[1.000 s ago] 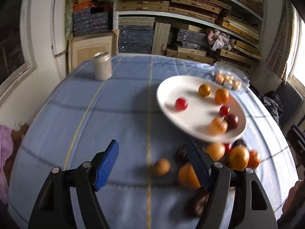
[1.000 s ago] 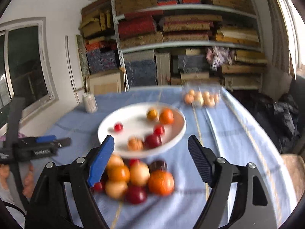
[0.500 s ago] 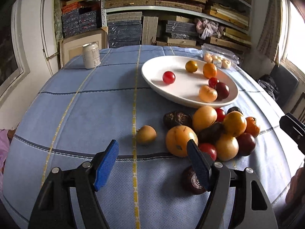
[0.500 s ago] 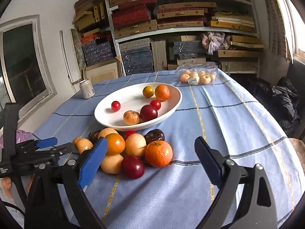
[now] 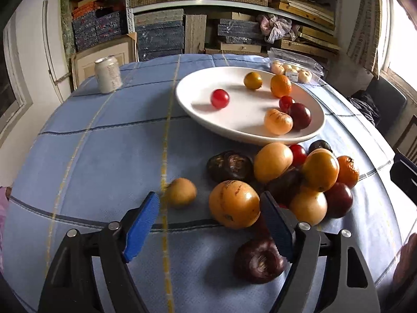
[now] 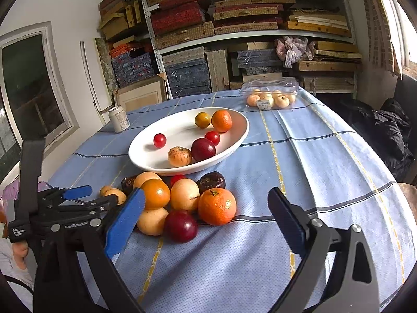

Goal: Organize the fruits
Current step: 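Grasp a large yellow fruit with the left gripper while the right gripper grasps a mandarin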

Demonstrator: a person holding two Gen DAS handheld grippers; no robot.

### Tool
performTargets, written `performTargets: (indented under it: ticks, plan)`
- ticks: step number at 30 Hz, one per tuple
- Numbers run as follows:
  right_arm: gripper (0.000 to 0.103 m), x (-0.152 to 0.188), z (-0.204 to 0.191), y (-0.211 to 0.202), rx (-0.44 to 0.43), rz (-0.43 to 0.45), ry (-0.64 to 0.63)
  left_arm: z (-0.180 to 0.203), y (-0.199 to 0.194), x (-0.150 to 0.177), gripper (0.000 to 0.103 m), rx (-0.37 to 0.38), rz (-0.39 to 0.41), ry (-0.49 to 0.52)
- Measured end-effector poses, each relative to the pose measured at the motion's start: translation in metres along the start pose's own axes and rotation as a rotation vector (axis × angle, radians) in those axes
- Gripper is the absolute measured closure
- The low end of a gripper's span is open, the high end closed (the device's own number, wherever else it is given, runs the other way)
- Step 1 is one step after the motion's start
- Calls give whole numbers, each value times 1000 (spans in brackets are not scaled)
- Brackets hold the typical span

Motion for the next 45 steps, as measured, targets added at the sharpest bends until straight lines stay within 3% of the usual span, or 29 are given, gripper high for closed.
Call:
performTargets:
  ticks: [3,7,9,13,16,21,28,33,37,45]
  plan:
    - [10,0,0,0,-3,-2,7,-13,-10,9,12,-38,11,-11]
    - [10,-1,0,0,-14,-5,17,-34,-21,18,13,-44,13,-77]
    - [10,0,-1,0,-17,-5,16,-38,-23,19,13,-14,14,-104]
    - [10,0,-2,-2,-19,-3,10,-22,-25,19,13,27,23,-49]
    - [10,0,-1,-2,-21,-7,11,-12,-22,22,13,7,11,1]
    - [10,0,-2,-2,-22,-8,10,-15,-18,19,14,24,6,-26]
    - [10,0,-3,-2,-22,-9,10,-13,-2,20,43,46,-44,-25]
    - [10,1,-3,-2,-22,-13,8,-9,2,21,44,55,-52,-11]
    - [10,2,-4,-1,-21,-17,3,-8,8,22,54,64,-74,-4]
    - [10,2,-4,-1,-20,-16,4,-12,10,21,58,69,-77,-16]
Point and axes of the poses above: each gripper's, at about its wrist camera, not at the fingertips, and y roughly the way its jaws point, z to its right, x to its underside, the point moved 4 cm from there along y, roughly the way its jaws point, and after that the axes turned 8 degrees about x, right-handed, at the moved point
